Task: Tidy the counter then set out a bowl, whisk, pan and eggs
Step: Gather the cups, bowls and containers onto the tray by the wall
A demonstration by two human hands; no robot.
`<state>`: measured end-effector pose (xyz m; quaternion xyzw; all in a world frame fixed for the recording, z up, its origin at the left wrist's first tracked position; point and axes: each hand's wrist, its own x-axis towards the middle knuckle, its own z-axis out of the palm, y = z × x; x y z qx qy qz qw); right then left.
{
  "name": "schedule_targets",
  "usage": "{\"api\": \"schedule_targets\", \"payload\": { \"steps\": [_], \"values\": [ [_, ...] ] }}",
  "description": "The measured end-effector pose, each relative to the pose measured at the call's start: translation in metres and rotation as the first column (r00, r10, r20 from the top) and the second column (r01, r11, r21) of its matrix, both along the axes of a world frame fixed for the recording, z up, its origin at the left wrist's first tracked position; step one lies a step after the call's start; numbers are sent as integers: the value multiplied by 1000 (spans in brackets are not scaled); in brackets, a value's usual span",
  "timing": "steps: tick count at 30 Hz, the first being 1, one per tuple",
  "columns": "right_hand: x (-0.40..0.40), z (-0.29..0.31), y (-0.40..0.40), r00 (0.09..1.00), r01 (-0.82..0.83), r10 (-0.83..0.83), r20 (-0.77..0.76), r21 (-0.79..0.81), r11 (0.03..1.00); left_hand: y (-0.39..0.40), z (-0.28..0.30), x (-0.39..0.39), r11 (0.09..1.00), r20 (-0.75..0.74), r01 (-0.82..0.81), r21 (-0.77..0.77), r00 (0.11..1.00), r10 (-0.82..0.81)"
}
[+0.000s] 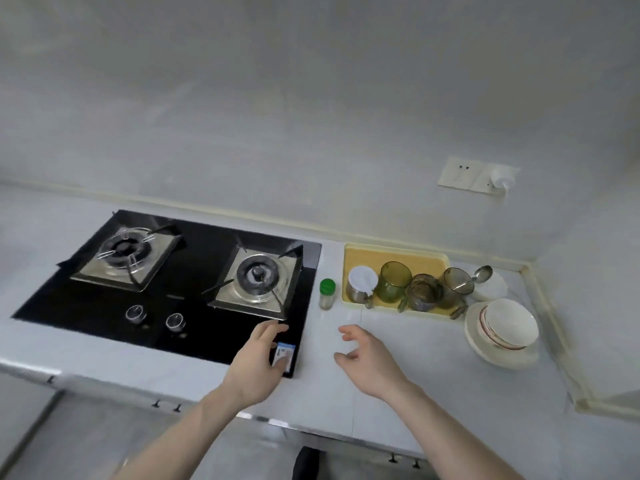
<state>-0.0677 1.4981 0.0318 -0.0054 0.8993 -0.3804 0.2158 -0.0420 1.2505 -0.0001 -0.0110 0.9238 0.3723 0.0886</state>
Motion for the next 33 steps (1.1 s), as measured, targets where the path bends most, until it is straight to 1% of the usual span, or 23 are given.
{"api": "schedule_targets", "payload": {
  "steps": [3, 5, 8, 11, 15, 19, 21, 25, 27, 33],
  "values": [
    [11, 7, -36, 992, -124, 124, -10, -74, 989, -32, 15, 58, 994, 3, -99, -38, 995, 99],
    [26, 11, -75, 976, -216, 215, -25, -119, 969, -62, 26, 102, 983, 10, -167, -69, 986, 169],
    [49, 18, -124, 952, -307, 305, -38, -164, 938, -98, 42, 149, 960, 2, -261, -99, 965, 262],
    [76, 35, -182, 890, -455, 451, -64, -150, 878, -143, 59, 196, 908, -43, -414, -72, 910, 412],
    [103, 59, -254, 809, -587, 574, -130, -117, 801, -202, 76, 243, 835, -121, -548, -42, 833, 540],
    [130, 81, -335, 768, -640, 620, -164, -156, 752, -269, 93, 287, 801, -181, -596, -46, 794, 580],
    [149, 89, -390, 754, -656, 627, -198, -165, 737, -318, 101, 316, 790, -200, -610, -53, 782, 590],
    [181, 94, -475, 715, -696, 651, -257, -172, 697, -400, 114, 360, 737, -214, -673, -68, 731, 648],
    [197, 97, -513, 699, -712, 665, -262, -179, 679, -438, 117, 383, 706, -203, -704, -72, 704, 681],
    [208, 106, -604, 699, -715, 658, -281, -236, 658, -526, 123, 407, 684, -234, -728, -47, 674, 701]
  ]
}}
